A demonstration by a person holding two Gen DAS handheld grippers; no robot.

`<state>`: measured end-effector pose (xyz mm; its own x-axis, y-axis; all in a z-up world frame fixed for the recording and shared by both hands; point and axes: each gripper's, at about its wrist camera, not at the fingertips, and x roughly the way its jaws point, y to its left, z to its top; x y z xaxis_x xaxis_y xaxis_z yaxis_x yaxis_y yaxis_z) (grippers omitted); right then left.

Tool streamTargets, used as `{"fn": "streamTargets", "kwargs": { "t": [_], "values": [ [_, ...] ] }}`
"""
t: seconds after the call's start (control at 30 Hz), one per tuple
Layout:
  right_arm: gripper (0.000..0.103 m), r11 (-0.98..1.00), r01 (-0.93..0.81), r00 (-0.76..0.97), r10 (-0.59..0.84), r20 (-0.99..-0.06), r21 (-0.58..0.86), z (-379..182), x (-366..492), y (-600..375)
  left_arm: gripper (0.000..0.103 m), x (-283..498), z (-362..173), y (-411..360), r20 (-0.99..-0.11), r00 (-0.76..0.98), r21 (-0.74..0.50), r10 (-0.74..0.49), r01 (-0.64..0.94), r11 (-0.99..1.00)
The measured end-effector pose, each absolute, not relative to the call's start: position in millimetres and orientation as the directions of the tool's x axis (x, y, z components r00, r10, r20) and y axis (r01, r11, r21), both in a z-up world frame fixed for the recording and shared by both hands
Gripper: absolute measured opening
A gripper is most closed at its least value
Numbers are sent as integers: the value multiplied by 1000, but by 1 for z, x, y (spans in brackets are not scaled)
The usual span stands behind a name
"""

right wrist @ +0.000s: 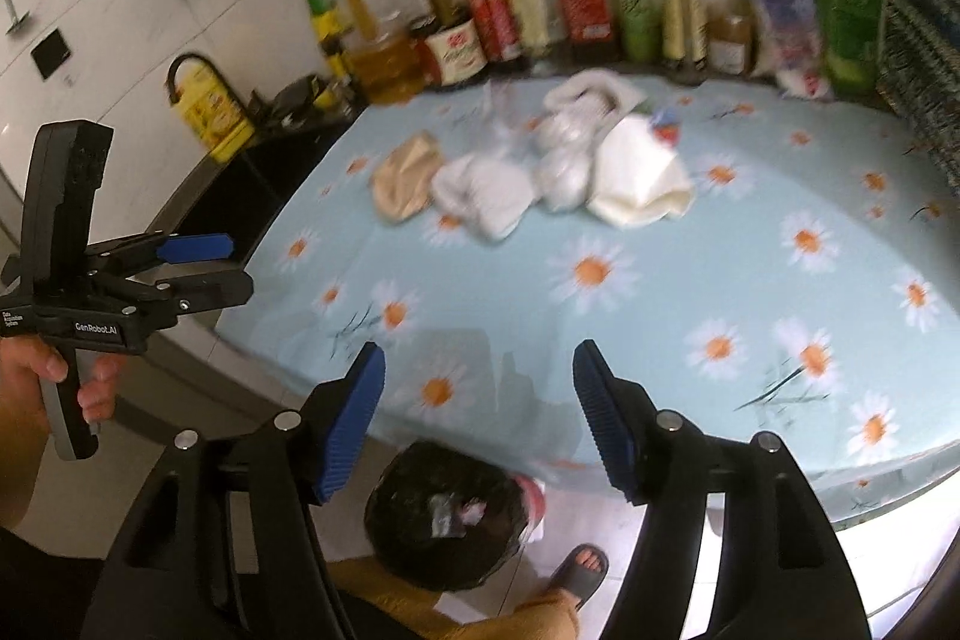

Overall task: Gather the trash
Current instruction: 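Grasp the brown paper cup with the left gripper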

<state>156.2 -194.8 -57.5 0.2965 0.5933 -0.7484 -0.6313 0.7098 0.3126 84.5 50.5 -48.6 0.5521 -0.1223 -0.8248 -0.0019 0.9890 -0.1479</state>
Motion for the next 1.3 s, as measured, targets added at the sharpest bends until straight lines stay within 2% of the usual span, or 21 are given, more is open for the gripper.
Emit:
{"fn": "streamTargets", "kwargs": {
  "t": [0.33, 0.67, 0.83, 1.17, 1.2, 1.27, 1.3],
  "values": [
    [72, 757, -556, 353, 590, -726, 344, -51, 173, -215, 91, 155, -47, 62, -840, 537, -60, -80, 56, 997],
    [72, 794, -483, 348, 561, -751, 369, -68, 160, -224, 91, 219, -88, 72, -897, 439, 12, -44, 123, 992],
    [72, 819, -434, 350, 537, -767, 375, -77, 155, -233, 91, 237, -111, 75, -914, 406, 86, 16, 154, 984],
    [72, 846, -388, 358, 504, -786, 366, -85, 152, -244, 89, 257, -137, 89, -937, 349, 70, 5, 174, 982],
    [72, 847, -386, 357, 502, -787, 365, -85, 152, -245, 88, 259, -139, 88, -939, 345, 70, 5, 178, 981],
    [72, 849, -384, 357, 500, -789, 364, -86, 152, -245, 76, 260, -141, 88, -940, 342, 68, 1, 183, 981],
    [72, 850, -381, 356, 497, -791, 363, -87, 153, -246, 74, 262, -142, 89, -939, 343, 68, 2, 178, 982]
  ]
}}
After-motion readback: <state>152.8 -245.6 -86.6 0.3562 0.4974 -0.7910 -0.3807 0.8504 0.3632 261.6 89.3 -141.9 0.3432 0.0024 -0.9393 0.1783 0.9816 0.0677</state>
